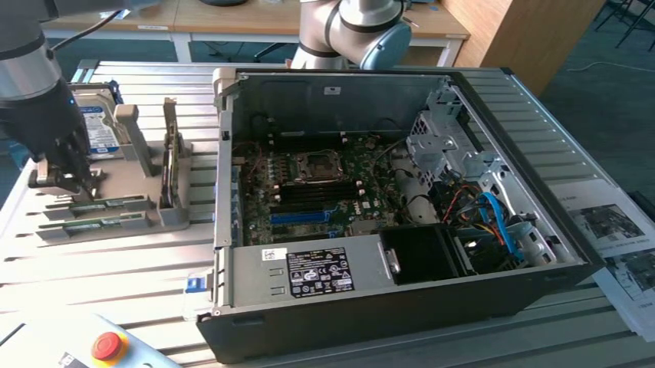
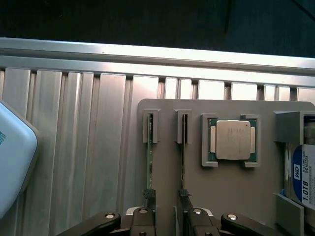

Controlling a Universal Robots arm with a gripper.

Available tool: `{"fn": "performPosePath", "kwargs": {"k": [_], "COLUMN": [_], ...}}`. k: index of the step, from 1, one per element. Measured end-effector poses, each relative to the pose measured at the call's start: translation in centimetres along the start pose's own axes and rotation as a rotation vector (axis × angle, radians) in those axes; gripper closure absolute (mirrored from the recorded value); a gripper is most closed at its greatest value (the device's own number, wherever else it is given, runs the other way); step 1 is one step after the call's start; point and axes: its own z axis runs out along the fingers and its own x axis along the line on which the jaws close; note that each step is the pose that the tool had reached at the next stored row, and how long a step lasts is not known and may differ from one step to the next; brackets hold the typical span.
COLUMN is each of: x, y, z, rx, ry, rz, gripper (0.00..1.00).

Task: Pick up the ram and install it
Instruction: 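Pick up the ram and move it above insertion slot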

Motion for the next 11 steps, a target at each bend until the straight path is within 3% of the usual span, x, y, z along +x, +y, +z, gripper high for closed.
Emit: {"fn": "performPosePath", "kwargs": {"k": [5,11], "x": [-0.02,-0.03], "y": [-0.03,-0.05], "z": [0.82,0.85], "rx": [0.0002,0.0002], "ry": [-0.0001,-0.0001], "rz": [0.000,0.000], "gripper": [0.69,0.69]}}
